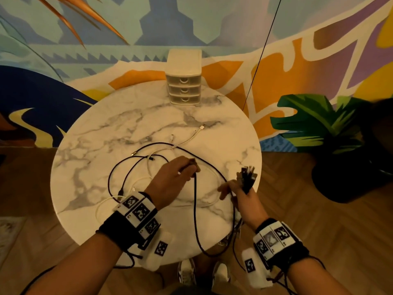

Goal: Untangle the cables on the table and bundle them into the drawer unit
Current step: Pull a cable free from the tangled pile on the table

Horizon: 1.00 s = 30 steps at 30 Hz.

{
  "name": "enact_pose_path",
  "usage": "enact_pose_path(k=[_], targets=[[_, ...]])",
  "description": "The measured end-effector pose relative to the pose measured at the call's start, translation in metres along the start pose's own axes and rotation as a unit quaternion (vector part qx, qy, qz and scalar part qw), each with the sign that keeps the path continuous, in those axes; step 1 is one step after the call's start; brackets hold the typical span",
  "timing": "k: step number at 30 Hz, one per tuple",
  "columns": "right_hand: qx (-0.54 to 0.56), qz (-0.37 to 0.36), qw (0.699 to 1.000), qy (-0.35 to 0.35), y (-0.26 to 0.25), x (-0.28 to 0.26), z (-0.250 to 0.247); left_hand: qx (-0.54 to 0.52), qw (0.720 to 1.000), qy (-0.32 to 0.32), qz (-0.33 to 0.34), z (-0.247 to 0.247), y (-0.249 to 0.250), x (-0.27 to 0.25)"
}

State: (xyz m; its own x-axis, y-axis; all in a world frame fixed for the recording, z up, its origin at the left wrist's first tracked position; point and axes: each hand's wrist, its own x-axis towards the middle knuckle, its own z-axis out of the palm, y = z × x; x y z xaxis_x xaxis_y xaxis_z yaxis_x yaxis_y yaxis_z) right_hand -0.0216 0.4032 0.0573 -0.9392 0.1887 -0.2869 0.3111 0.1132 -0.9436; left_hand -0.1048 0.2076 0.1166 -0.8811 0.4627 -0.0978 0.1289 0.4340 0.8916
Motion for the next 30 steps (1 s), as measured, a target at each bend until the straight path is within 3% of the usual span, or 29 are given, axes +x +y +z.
enact_pose_path(k=[2, 5, 12, 15, 18, 20, 23, 25, 27, 28, 30], targets=[[0.022, -0.021, 0.998, -0.053, -0.026, -0.006, 0.002, 0.077, 0.995, -0.006, 0.057, 0.014, 0.011, 0.002], [0.037, -0.012, 0.994, -0.106, -0.045, -0.014, 0.008, 0.109, 0.986, 0.006, 0.127, 0.030, 0.033, 0.004], [0.083, -0.002, 0.993, -0.081, -0.049, -0.023, 0.001, 0.091, 0.982, 0.010, 0.167, 0.046, 0.046, -0.001], [0.042, -0.013, 0.997, -0.070, -0.051, -0.026, 0.000, 0.063, 0.982, 0.024, 0.176, 0.054, 0.049, -0.004], [0.040, -0.022, 0.999, -0.011, -0.046, -0.022, 0.003, 0.036, 0.984, 0.003, 0.176, 0.066, 0.054, -0.007], [0.065, -0.017, 0.997, 0.030, -0.042, -0.018, 0.002, 0.013, 0.988, -0.004, 0.152, 0.074, 0.052, -0.010], [0.122, -0.008, 0.987, 0.108, -0.040, -0.016, -0.012, -0.053, 0.997, -0.014, 0.048, 0.083, 0.045, -0.022], [0.184, -0.009, 0.967, 0.177, -0.040, -0.015, -0.023, -0.036, 0.993, -0.114, -0.010, 0.095, 0.037, -0.036], [0.211, -0.002, 0.946, 0.245, -0.037, -0.014, -0.034, -0.022, 0.969, -0.242, -0.053, 0.113, 0.027, -0.051], [0.227, -0.003, 0.936, 0.268, -0.038, -0.014, -0.039, -0.029, 0.957, -0.279, -0.080, 0.119, 0.019, -0.057], [0.298, -0.003, 0.911, 0.285, -0.037, -0.013, -0.053, -0.032, 0.949, -0.286, -0.128, 0.121, -0.005, -0.063]])
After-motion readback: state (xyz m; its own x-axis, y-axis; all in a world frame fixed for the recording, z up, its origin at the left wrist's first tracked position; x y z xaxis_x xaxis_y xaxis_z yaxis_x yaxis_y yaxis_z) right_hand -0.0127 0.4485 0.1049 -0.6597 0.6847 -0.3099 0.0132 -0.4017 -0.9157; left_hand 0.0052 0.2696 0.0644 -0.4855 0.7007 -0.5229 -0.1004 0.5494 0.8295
